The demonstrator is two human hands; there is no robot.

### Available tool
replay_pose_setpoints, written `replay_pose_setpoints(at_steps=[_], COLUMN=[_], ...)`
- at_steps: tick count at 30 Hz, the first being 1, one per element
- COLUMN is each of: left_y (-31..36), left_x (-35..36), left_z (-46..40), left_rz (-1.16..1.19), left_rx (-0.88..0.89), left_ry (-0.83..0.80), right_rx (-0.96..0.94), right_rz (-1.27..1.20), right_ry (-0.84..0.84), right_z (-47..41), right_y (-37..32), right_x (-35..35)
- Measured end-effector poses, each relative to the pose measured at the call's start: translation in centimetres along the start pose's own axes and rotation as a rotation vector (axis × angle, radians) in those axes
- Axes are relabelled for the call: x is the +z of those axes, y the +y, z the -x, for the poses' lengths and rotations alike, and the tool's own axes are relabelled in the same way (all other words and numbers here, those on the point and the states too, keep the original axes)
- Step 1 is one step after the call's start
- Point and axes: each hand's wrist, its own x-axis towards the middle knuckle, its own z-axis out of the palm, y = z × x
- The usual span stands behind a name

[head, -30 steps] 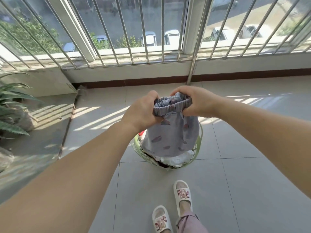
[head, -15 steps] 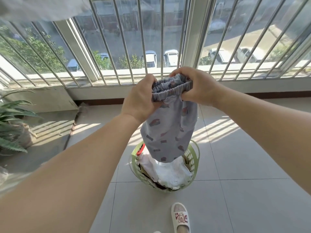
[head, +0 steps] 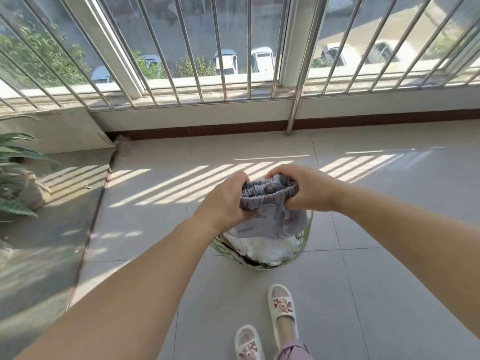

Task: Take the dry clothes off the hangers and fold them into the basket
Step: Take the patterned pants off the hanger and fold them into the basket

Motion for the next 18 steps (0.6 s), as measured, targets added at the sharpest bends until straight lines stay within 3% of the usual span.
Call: replay_pose_setpoints(at_steps=[4,9,18], left_y=[-3.0,-6.0,-10.5], left_x=[4.1,8.0,11.9], left_z=[-0.1,-2.4,-12.1], left_rz=[0.066,0.083,0.050], left_rx=[-0.078,-0.169,-0.261], left_ry=[-0.178,-0.263,-0.229], right_rx=[0.098,0.162,0.212], right_rz=[0.005,-0.010,-0.069], right_ry=[-0.147,-0.259,-0.174], right_z=[-1.4,-4.7,-14.0], right_y=[3.5,7.6,14.6], right_x=[3.7,6.5,7.2])
